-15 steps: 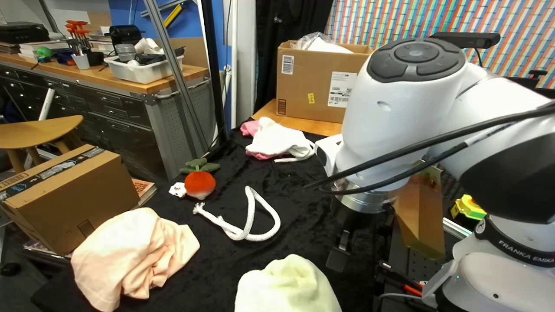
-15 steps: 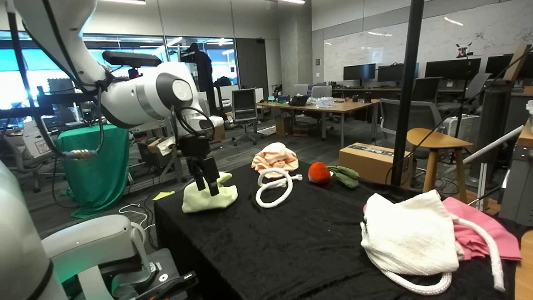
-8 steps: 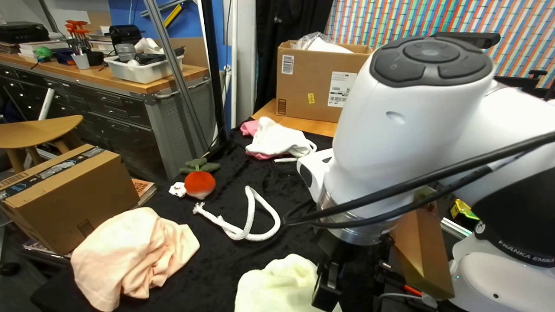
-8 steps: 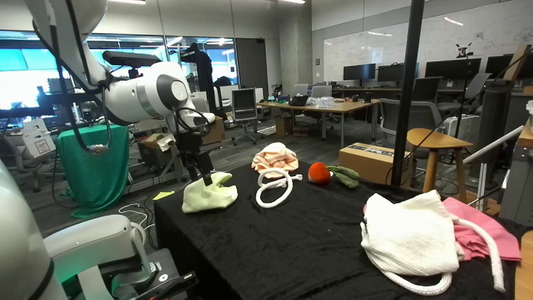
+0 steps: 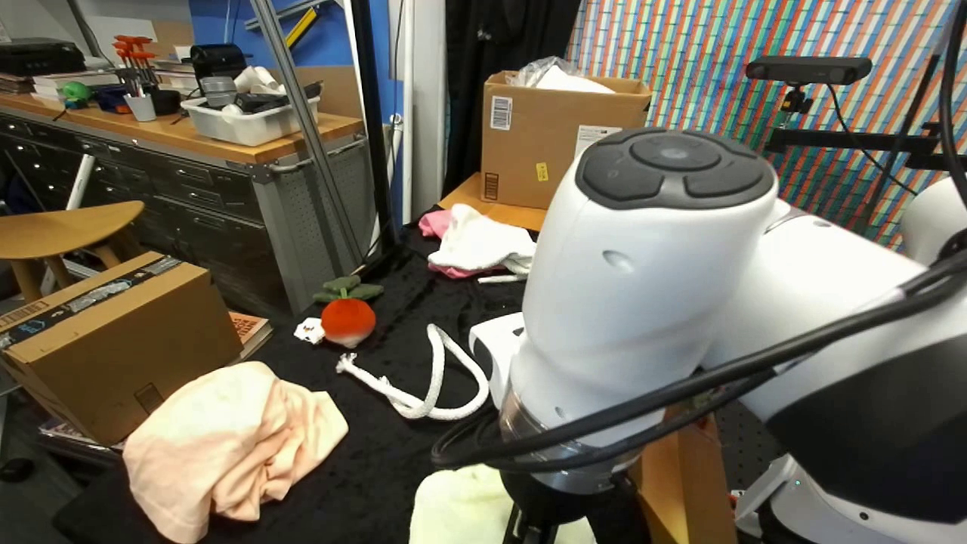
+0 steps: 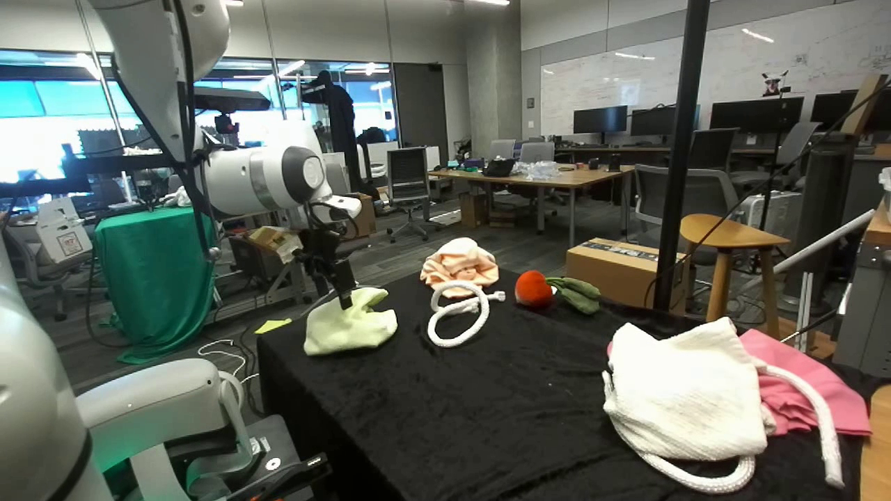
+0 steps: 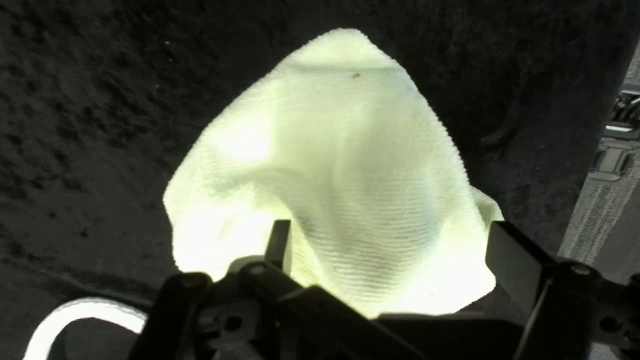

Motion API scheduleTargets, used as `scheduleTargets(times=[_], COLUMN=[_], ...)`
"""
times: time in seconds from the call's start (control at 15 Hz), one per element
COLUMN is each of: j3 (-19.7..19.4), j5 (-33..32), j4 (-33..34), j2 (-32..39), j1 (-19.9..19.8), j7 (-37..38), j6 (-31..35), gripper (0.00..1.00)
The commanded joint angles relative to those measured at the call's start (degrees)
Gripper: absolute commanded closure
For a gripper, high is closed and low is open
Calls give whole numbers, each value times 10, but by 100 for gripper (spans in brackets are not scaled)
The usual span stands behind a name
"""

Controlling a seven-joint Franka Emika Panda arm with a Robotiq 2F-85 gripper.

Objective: Move the things on the table to the back right corner

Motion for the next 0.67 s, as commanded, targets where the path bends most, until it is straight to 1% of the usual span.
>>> scheduleTargets(times=[0.0,0.13,0.4,0.47,0.53,0.6], j3=[-18,-27,-44,-47,-49,-52], j5=[2,-4,-11,-10,-7,-6], j4=[26,29,34,34,33,33], j2=[42,54,66,67,68,68], j1=[26,37,55,57,59,60], j7=[0,1,-2,-5,-7,-7], j6=[32,35,21,20,20,19], gripper=[0,0,0,10,26,32])
